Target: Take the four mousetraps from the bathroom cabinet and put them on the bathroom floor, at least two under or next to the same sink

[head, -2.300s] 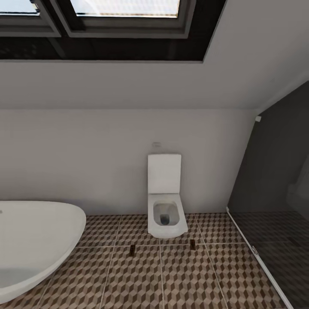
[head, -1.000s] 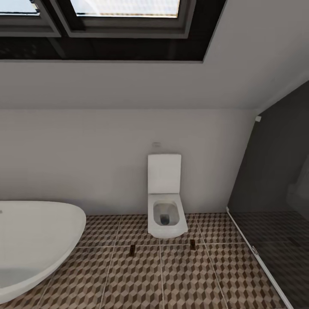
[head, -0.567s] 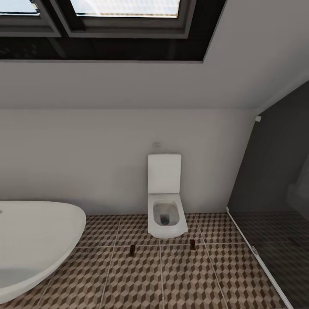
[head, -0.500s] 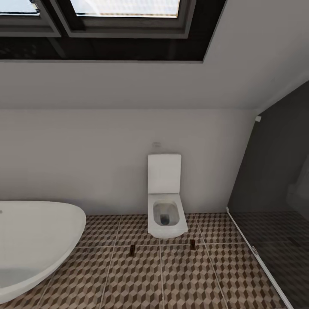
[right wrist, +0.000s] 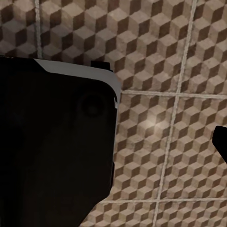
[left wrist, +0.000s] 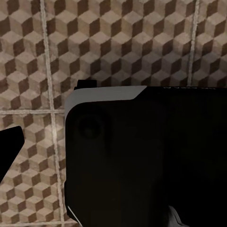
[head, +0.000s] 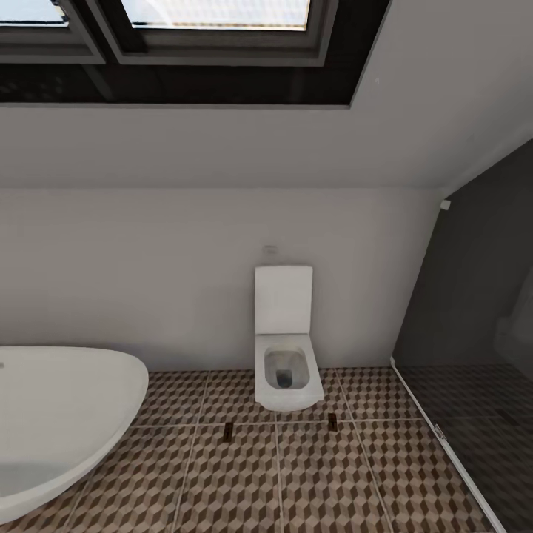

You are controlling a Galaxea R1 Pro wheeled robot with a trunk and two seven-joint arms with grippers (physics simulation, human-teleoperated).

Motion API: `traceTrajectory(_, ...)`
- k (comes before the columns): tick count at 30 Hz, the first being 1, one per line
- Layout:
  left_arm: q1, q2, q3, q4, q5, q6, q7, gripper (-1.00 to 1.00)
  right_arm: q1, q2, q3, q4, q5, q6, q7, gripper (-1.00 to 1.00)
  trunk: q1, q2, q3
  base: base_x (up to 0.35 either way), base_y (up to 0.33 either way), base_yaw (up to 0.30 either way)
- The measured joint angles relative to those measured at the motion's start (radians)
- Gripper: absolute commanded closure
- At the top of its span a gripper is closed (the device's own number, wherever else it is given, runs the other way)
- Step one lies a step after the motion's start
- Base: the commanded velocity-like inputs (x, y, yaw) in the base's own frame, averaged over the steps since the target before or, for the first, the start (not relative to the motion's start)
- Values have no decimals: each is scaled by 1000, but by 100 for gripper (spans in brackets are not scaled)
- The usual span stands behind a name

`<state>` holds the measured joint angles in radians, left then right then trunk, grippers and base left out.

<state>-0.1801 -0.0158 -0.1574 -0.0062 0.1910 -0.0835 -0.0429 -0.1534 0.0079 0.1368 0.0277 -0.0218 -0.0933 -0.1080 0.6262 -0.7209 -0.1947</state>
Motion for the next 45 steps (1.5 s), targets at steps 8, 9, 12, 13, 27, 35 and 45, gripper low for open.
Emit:
traceTrajectory(8,0,2,0,0,-1,0,0,-100,0,3,2,0,1,2,3,-100,0,0,0,0,0,0)
traceTrajectory(9,0,2,0,0,-1,0,0,-100,0,3,2,0,1,2,4,-100,0,0,0,0,0,0)
traceTrajectory(12,0,2,0,-1,-1,0,0,-100,0,4,3,0,2,2,6,-100,0,0,0,0,0,0)
traceTrajectory(13,0,2,0,-1,-1,0,0,-100,0,4,4,0,2,1,5,-100,0,0,0,0,0,0)
traceTrajectory(27,0,1,0,-2,-1,0,0,-100,0,-4,5,-1,2,-7,0,-100,0,0,0,0,0,0)
traceTrajectory(35,0,3,-1,-2,1,-2,0,-100,0,-6,6,-5,6,-9,-1,-100,0,0,0,0,0,0)
traceTrajectory(45,0,6,-1,-3,0,-4,3,-100,0,1,2,-7,5,-9,0,-100,0,0,0,0,0,0)
